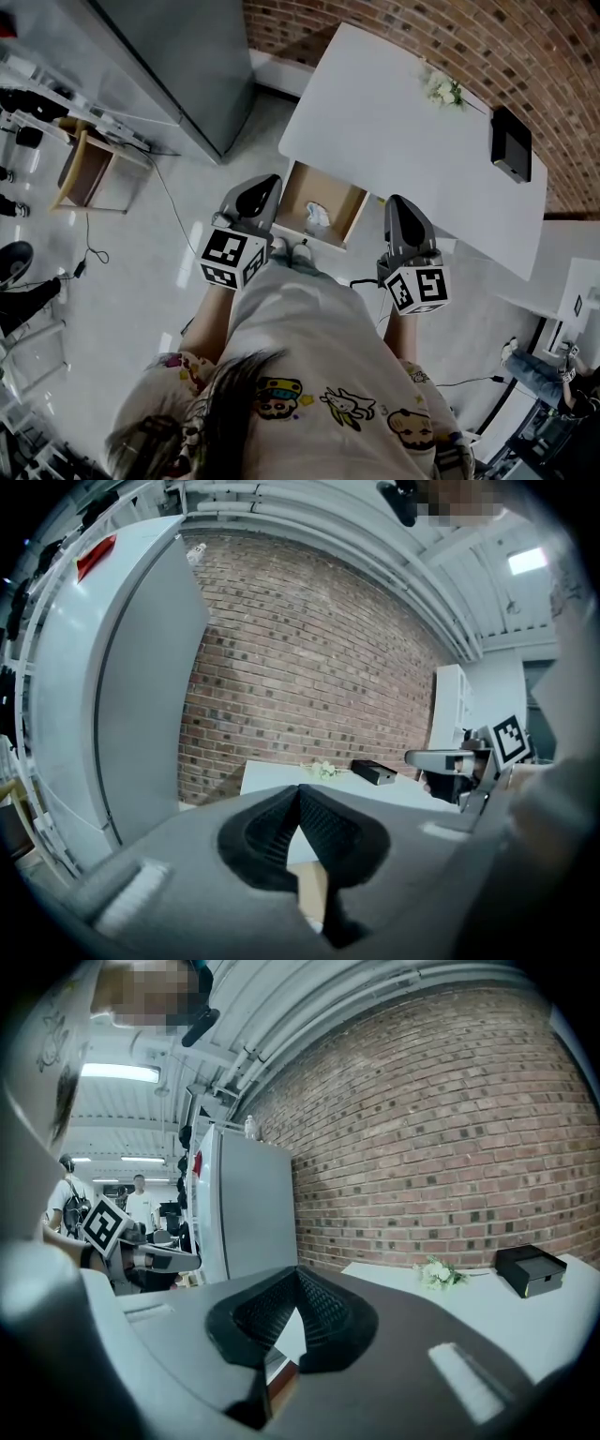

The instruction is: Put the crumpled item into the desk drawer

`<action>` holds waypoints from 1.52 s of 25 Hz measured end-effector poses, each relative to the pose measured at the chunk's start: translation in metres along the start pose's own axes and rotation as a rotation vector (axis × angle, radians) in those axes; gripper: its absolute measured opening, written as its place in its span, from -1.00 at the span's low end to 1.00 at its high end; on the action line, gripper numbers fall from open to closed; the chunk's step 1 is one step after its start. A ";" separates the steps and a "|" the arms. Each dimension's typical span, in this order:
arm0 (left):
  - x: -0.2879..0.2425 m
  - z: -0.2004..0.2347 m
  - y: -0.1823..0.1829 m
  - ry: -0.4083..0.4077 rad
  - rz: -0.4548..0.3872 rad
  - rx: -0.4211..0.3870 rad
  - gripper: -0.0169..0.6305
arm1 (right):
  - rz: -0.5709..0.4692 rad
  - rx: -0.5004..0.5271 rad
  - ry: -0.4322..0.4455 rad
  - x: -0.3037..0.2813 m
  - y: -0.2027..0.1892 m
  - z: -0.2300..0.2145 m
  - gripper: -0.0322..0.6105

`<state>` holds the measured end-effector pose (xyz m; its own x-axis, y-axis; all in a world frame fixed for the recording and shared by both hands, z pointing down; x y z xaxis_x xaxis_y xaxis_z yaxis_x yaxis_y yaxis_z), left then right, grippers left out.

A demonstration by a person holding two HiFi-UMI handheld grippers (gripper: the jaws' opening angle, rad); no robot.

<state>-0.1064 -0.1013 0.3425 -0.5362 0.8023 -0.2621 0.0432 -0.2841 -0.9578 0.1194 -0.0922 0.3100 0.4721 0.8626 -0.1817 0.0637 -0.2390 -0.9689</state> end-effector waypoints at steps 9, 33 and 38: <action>-0.001 -0.002 -0.001 -0.012 0.005 -0.003 -0.95 | 0.021 0.001 0.017 -0.004 -0.002 0.004 -0.87; -0.006 -0.001 -0.002 -0.038 0.015 0.002 -0.95 | 0.042 -0.022 0.023 -0.003 -0.011 0.006 -0.87; -0.006 0.002 0.003 -0.053 0.000 0.001 -0.95 | 0.037 -0.018 0.020 -0.001 -0.009 0.004 -0.87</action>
<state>-0.1046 -0.1080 0.3416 -0.5799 0.7734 -0.2559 0.0428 -0.2848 -0.9576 0.1148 -0.0893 0.3182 0.4917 0.8440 -0.2141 0.0616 -0.2790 -0.9583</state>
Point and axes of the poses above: the fingertips, and each gripper's own axes: x backward along the fingers, z to its left, y out of its top, the point moved 3 cm from there along x, backward along the fingers, and after that the axes turned 5 degrees about -x, right-handed, at the moved point
